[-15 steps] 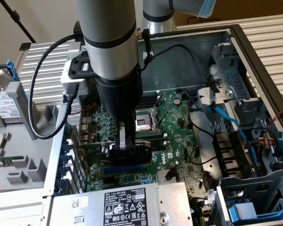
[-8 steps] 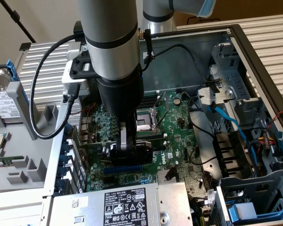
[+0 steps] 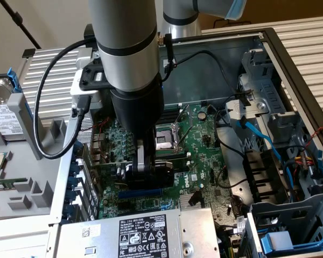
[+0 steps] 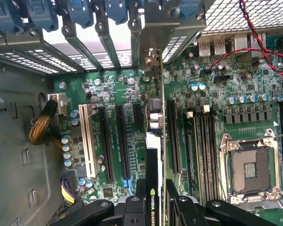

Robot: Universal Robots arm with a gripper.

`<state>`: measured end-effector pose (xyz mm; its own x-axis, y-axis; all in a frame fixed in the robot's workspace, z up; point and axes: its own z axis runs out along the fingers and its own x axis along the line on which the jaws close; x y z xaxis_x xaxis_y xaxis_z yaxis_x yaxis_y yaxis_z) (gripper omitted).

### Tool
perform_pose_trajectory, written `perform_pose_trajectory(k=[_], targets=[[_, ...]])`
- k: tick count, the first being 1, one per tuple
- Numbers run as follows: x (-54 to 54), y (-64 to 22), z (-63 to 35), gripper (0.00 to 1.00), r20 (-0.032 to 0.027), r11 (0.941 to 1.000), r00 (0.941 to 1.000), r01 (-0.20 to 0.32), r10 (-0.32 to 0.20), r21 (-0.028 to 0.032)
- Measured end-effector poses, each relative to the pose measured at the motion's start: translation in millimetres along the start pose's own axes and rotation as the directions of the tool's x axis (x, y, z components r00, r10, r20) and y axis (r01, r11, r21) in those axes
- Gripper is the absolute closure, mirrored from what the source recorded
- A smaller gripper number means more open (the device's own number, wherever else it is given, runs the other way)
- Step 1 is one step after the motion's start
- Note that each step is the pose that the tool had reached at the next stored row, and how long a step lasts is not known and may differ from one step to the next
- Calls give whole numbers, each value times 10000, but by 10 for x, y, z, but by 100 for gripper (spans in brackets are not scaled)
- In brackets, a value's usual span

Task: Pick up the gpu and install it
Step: 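Insert the gpu into the slot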

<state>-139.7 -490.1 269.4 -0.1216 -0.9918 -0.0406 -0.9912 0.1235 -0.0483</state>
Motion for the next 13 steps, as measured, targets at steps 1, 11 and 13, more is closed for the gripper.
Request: perform_pose_trajectory(k=[1, 11, 13], targets=[[1, 3, 0, 73, -1, 10000, 10000, 0, 0, 0], [4, 20, -2, 73, -3, 10000, 10000, -12, 12, -3], [6, 21, -2, 73, -3, 10000, 10000, -15, 15, -2]])
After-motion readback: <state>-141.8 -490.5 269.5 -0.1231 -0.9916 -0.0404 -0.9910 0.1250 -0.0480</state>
